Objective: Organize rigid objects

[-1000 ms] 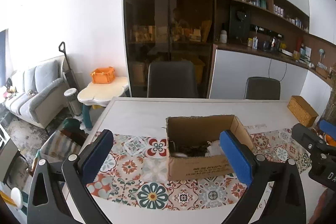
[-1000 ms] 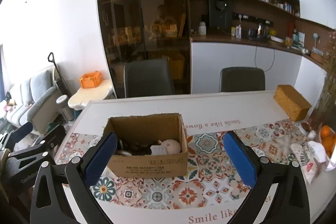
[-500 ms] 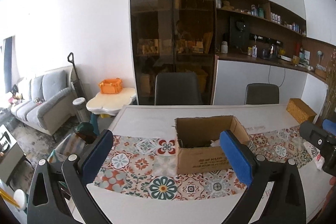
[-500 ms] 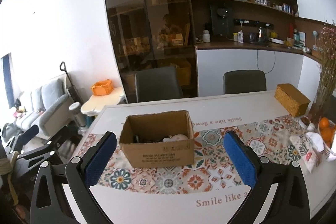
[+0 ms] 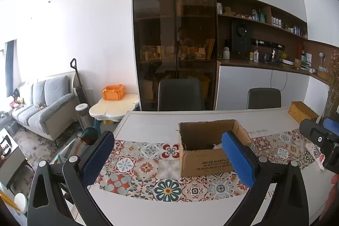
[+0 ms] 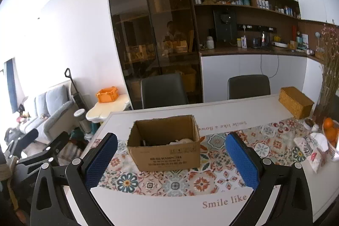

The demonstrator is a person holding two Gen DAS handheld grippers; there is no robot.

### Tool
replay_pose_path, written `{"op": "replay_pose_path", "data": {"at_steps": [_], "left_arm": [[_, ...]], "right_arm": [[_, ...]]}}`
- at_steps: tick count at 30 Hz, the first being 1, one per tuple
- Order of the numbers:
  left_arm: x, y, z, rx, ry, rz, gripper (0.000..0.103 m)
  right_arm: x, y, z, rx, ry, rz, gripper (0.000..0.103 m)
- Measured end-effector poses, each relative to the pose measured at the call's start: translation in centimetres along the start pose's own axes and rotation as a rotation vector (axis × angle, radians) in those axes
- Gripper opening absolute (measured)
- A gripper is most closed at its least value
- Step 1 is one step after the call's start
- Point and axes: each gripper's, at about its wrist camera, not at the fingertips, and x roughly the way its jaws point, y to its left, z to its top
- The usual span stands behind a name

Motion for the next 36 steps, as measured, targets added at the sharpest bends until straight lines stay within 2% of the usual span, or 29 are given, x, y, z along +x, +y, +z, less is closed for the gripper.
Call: {"op": "replay_pose_path", "data": {"at_steps": [36], "left_arm": [[0.90, 0.43, 0.07, -0.012, 0.027, -0.018, 0.103]], "right_arm": [[-0.06, 0.55, 0.41, -0.014, -0.005, -0.009, 0.102]]}}
